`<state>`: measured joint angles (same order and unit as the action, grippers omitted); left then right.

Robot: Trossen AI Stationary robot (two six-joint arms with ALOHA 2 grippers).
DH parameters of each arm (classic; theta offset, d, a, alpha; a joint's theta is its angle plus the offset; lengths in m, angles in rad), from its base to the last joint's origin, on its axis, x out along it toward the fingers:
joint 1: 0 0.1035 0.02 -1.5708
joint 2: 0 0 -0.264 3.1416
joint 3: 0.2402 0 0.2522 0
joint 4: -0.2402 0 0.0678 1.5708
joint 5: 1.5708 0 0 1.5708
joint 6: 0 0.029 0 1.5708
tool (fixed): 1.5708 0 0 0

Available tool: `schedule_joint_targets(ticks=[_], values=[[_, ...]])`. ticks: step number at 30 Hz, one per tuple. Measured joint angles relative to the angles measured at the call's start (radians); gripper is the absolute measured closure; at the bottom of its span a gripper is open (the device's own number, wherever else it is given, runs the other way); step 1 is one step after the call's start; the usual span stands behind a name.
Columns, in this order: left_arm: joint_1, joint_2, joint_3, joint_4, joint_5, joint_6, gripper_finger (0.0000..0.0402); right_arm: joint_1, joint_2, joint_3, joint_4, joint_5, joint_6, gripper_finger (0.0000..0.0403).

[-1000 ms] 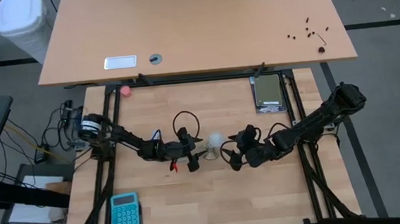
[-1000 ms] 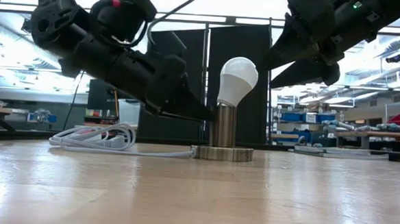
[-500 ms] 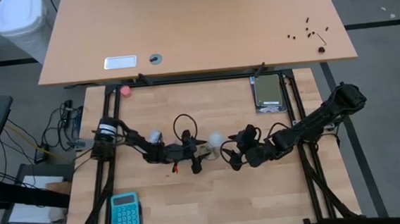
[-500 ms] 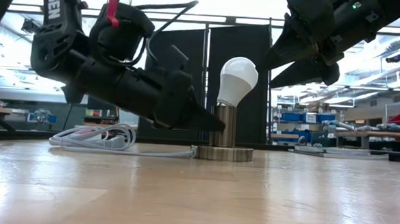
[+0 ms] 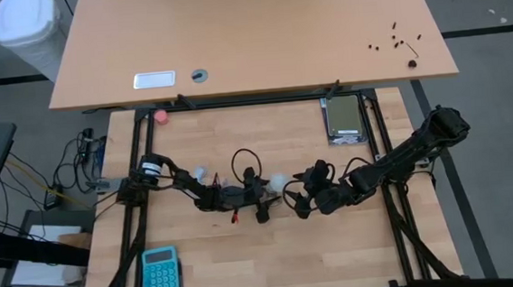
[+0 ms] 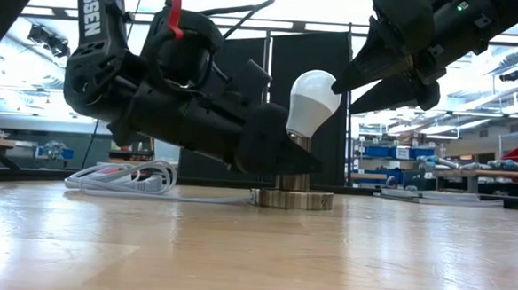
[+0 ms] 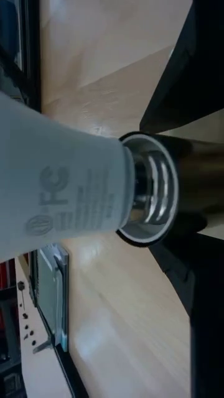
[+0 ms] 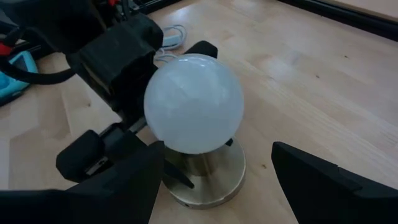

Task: Screw lightbulb
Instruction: Insert the lightbulb into the lamp holder

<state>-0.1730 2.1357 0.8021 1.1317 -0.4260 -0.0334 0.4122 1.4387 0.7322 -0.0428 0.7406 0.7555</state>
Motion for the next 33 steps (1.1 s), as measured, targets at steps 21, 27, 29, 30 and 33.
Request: schedule_joint_targets(ticks=[21,27,29,30,33], values=[[0.001,-0.003,0.003,-0.041,-0.034,0.019,0.0215,-0.024,-0.017,0.000,-0.068,-0.189,-0.017,0.0094],[0.001,-0.003,0.003,-0.043,-0.034,0.023,0.0212,0.005,-0.017,0.000,-0.099,-0.160,-0.014,0.0094],[0.001,-0.003,0.003,-0.044,-0.034,0.020,0.0212,0.012,-0.017,0.000,-0.098,-0.133,0.003,0.0094],[0.001,-0.003,0.003,-0.047,-0.034,0.008,0.0212,0.014,-0.017,0.000,-0.099,-0.125,0.017,0.0094],[0.002,-0.003,0.002,-0.049,-0.034,-0.003,0.0212,0.014,-0.017,0.000,-0.127,-0.125,0.083,0.0094]])
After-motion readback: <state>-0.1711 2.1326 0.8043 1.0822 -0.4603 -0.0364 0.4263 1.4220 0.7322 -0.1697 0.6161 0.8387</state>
